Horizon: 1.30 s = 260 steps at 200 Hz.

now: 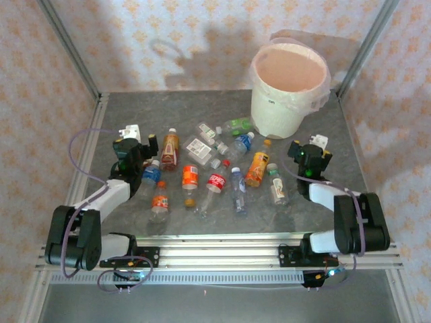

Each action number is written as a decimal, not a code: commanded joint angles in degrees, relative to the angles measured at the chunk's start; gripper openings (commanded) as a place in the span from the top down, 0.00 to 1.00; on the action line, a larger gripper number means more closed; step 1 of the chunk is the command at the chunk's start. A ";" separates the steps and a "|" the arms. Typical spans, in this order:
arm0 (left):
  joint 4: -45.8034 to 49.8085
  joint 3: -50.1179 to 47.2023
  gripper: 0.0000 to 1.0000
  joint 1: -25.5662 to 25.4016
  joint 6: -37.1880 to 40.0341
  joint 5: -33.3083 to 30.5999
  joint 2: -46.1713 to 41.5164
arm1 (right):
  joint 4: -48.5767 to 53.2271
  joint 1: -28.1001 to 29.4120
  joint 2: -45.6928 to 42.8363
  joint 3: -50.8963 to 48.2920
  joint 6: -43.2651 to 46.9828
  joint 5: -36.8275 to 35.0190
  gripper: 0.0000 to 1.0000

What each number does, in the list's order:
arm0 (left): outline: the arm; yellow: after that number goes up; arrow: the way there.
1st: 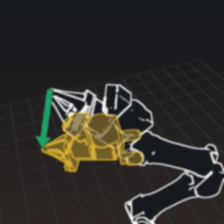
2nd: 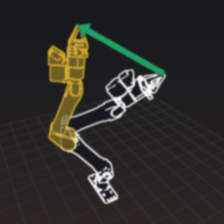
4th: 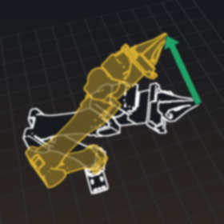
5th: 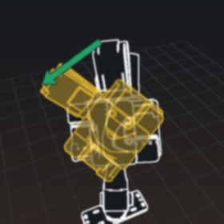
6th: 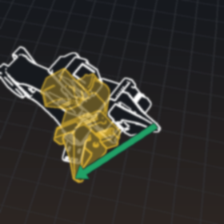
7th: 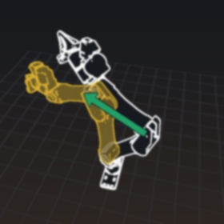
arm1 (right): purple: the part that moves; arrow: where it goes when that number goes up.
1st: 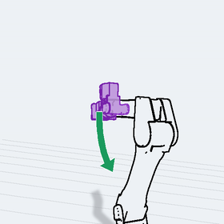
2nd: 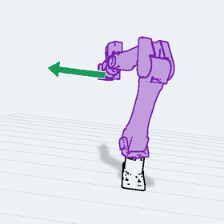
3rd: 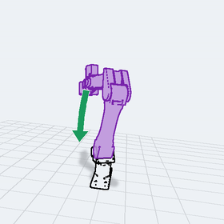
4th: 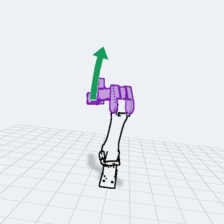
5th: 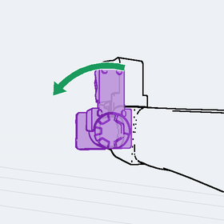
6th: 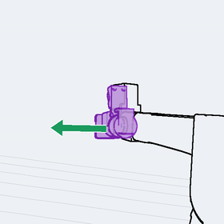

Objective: Put the plastic bottles in the bin

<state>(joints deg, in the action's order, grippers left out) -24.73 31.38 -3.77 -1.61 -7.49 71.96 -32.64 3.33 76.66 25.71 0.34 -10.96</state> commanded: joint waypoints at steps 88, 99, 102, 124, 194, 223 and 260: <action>40.36 21.67 0.00 -1.55 -23.21 4.23 -3.85 | 61.04 1.73 -19.80 13.20 -23.84 22.76 0.01; 43.57 23.83 0.00 -1.59 -26.23 2.93 -1.82 | 66.60 3.89 -17.96 14.94 -22.30 22.65 0.01; 43.95 24.21 0.00 -1.57 -26.72 3.10 -1.44 | 67.95 4.67 -17.37 15.29 -21.78 21.91 0.01; 46.98 26.45 0.00 -1.59 -28.62 4.97 -0.08 | 73.28 10.27 -14.20 16.07 -19.89 13.97 0.01; 48.14 26.96 0.00 -1.59 -28.54 5.55 -4.82 | 70.92 15.87 -5.19 15.47 -20.52 15.37 0.01; 47.58 27.19 0.00 -1.62 -27.93 8.11 -4.56 | 69.13 16.17 -3.29 15.57 -18.58 16.67 0.01; 48.08 27.44 0.00 -1.97 -27.90 7.88 -4.20 | 67.18 16.19 -1.44 14.81 -20.20 16.45 0.00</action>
<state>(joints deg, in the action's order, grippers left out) 21.71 56.86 -5.19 -29.12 0.03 67.77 35.22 19.46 74.35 41.23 -19.31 7.09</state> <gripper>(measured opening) 0.994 0.995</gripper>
